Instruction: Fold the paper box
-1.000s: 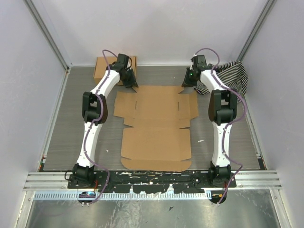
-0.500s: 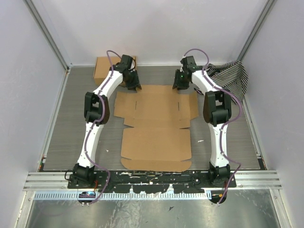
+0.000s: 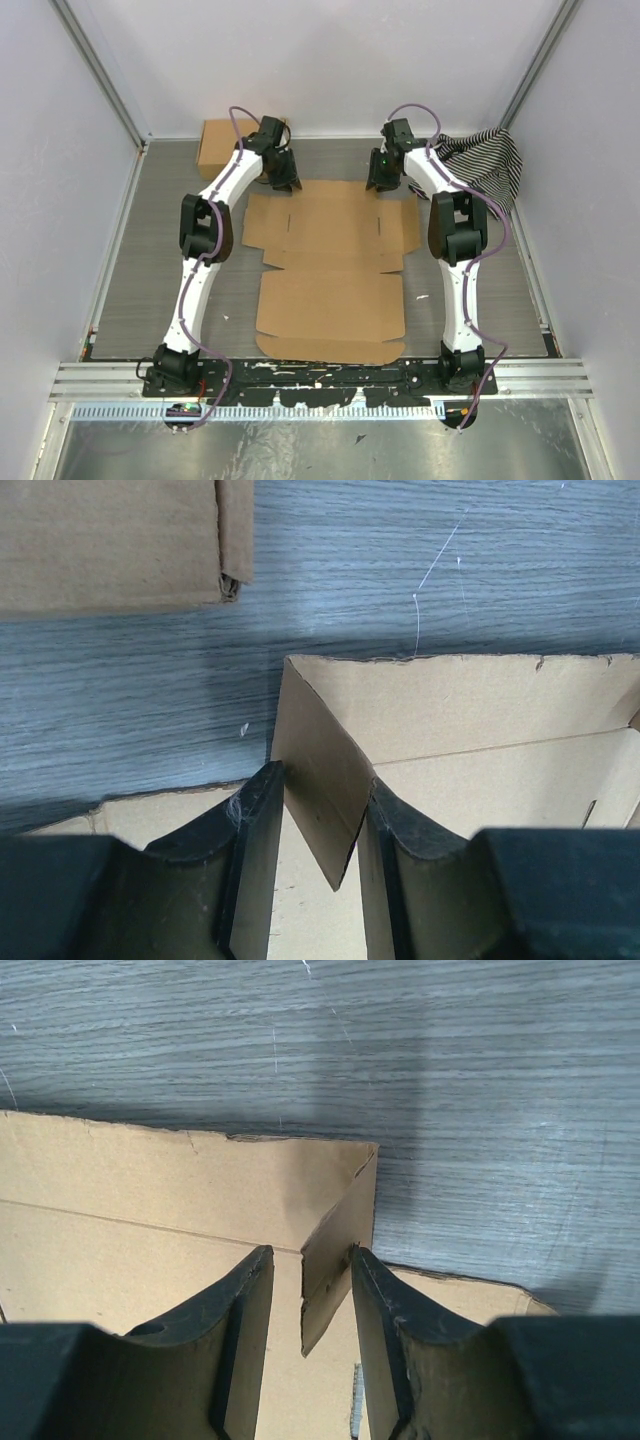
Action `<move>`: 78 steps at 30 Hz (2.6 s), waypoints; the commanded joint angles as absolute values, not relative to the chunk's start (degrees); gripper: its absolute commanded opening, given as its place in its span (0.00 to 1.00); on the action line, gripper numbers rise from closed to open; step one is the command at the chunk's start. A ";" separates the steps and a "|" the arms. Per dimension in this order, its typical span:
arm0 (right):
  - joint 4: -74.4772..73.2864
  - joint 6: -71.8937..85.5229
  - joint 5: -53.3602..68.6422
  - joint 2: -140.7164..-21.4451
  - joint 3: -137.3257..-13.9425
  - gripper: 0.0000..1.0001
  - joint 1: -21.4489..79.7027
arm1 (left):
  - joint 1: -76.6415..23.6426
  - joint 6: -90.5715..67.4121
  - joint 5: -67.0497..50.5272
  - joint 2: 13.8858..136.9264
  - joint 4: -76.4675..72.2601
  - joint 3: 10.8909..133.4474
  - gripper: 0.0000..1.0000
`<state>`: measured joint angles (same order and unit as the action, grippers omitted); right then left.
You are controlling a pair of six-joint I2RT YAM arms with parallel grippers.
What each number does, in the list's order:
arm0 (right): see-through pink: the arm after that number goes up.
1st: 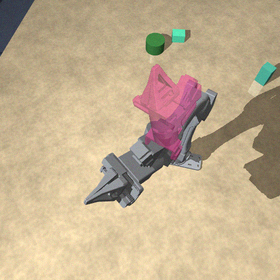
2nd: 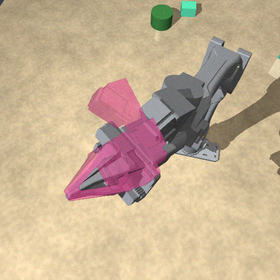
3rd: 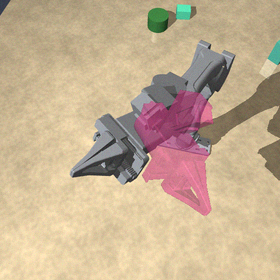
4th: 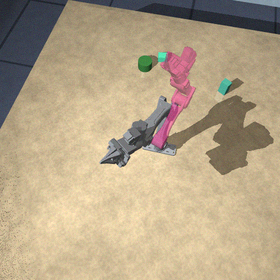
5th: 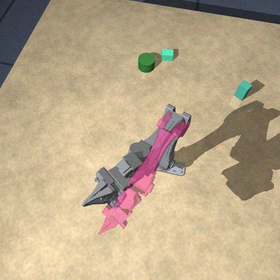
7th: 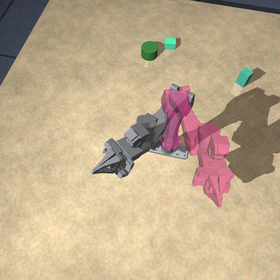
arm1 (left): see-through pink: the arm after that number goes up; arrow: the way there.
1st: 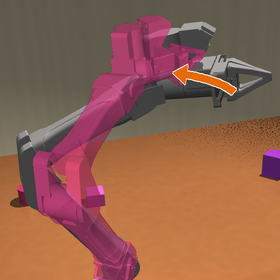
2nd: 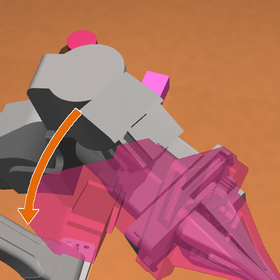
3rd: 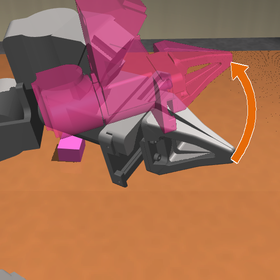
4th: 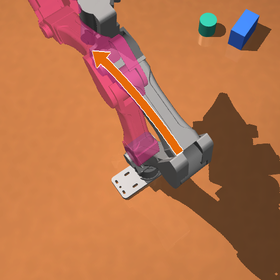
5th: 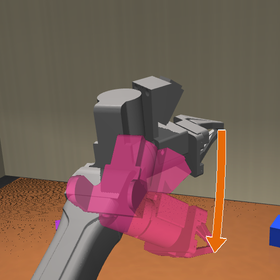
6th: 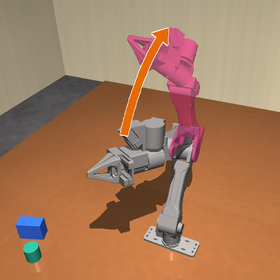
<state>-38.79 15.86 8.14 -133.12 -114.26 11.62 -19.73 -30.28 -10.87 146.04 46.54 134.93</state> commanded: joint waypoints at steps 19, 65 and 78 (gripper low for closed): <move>-38.98 14.17 7.25 -129.86 -119.59 0.45 11.97 | -19.98 -32.13 -10.25 140.28 46.74 138.61 0.40; -39.81 17.14 11.50 -141.06 -118.82 0.42 13.25 | -12.44 -35.93 -12.11 138.51 49.98 132.14 0.37; -39.81 17.09 13.03 -141.16 -118.79 0.42 12.53 | -13.52 -33.84 -8.09 145.12 55.16 137.71 0.08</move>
